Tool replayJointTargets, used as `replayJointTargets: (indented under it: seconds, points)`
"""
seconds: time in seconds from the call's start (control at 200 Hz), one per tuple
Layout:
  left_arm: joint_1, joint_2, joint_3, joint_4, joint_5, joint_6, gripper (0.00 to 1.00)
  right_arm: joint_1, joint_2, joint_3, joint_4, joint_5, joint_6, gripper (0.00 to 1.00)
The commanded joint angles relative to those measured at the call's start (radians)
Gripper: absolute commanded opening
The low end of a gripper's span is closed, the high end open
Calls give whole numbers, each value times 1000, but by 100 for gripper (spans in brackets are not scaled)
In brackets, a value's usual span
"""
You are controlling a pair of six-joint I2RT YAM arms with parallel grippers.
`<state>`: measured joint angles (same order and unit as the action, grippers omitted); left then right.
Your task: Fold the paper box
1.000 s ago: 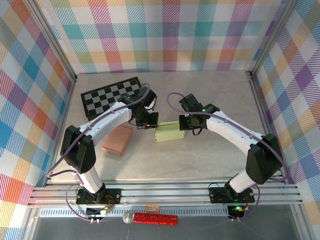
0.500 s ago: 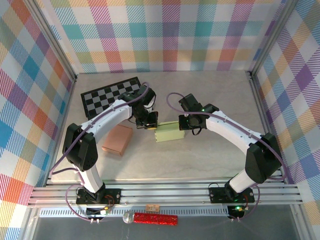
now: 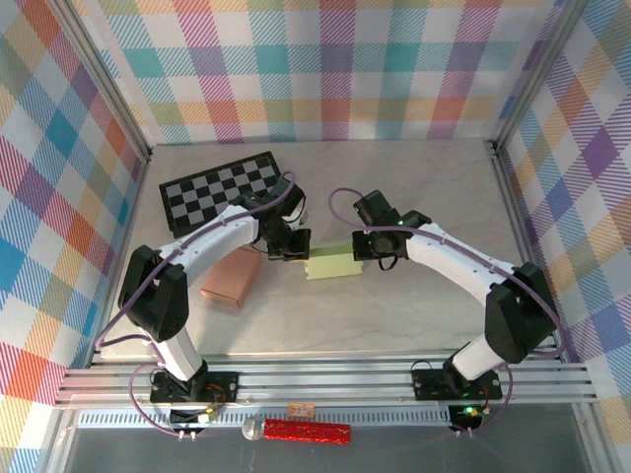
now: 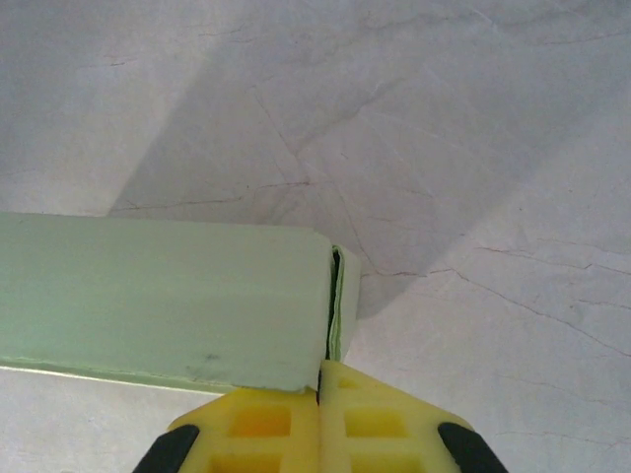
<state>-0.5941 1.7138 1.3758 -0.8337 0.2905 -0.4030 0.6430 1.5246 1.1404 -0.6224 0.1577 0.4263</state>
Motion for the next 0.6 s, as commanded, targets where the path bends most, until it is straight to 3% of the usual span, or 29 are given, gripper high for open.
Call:
replayJointTargets:
  seconds: [0.0,0.155,0.3,0.595]
  points:
    - [-10,-23,-26,4,-8,11,0,10,-35,-13,-15,-41,8,2]
    - [-22,-37,-51,20,-24,7,0,9,-81,-7,-64,-80,99,28]
    - [-33,-61,-74,34,-44,0,0,-7,-152,3,-117,-136,269,46]
    - [-57,-70,-81,47,-52,-10,0,-115,-201,-36,26,-324,669,59]
